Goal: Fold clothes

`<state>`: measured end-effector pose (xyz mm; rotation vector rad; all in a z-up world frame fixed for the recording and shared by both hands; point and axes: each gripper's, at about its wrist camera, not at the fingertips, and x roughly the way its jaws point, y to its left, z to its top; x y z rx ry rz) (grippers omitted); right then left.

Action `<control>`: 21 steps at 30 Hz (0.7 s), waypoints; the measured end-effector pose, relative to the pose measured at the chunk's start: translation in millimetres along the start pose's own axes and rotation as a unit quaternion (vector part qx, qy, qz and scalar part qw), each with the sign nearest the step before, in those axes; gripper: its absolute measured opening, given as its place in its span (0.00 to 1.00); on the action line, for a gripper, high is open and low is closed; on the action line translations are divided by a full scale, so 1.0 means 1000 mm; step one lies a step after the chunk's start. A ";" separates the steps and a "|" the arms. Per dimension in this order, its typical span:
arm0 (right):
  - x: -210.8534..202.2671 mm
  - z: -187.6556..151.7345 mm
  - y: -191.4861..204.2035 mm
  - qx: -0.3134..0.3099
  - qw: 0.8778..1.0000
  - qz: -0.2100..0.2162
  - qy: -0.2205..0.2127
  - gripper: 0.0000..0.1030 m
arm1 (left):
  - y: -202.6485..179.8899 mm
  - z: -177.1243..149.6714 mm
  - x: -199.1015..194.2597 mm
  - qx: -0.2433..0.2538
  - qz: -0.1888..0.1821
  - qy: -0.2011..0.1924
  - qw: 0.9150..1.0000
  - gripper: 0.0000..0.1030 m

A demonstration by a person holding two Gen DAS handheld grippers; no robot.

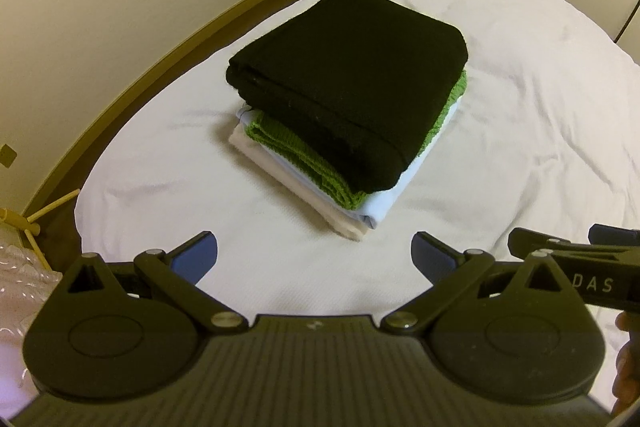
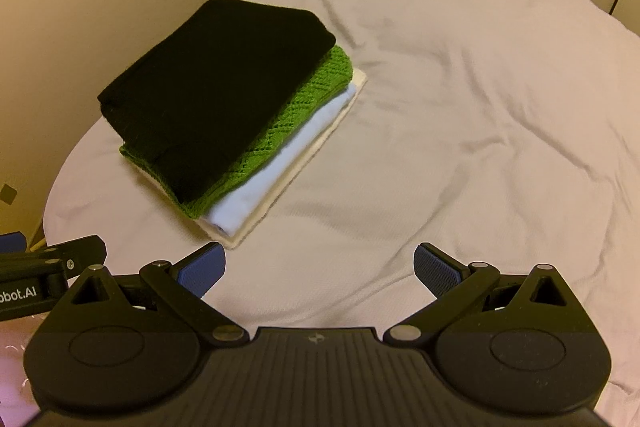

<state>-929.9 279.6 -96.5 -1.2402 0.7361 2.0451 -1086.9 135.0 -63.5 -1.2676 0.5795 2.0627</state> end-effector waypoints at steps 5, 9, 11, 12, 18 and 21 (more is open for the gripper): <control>0.001 0.002 0.003 -0.005 1.000 0.000 0.001 1.00 | 0.001 0.001 0.003 -0.003 0.001 0.003 1.000 0.99; 0.001 0.004 0.006 -0.009 1.000 -0.001 -0.001 1.00 | 0.002 0.002 0.004 -0.006 0.000 0.005 1.000 0.99; -0.001 0.005 0.007 -0.010 1.000 -0.001 -0.003 1.00 | 0.003 0.001 0.004 -0.006 -0.001 0.005 1.000 0.99; -0.002 0.005 0.008 -0.009 1.000 -0.001 -0.005 1.00 | 0.003 0.001 0.004 -0.006 -0.002 0.004 1.000 0.99; -0.007 0.002 0.008 -0.004 1.000 -0.001 -0.014 1.00 | 0.004 -0.002 -0.003 0.002 -0.004 -0.013 1.000 0.99; -0.011 0.000 0.009 -0.002 1.000 -0.001 -0.020 1.00 | 0.005 -0.003 -0.009 0.005 -0.004 -0.025 1.000 0.99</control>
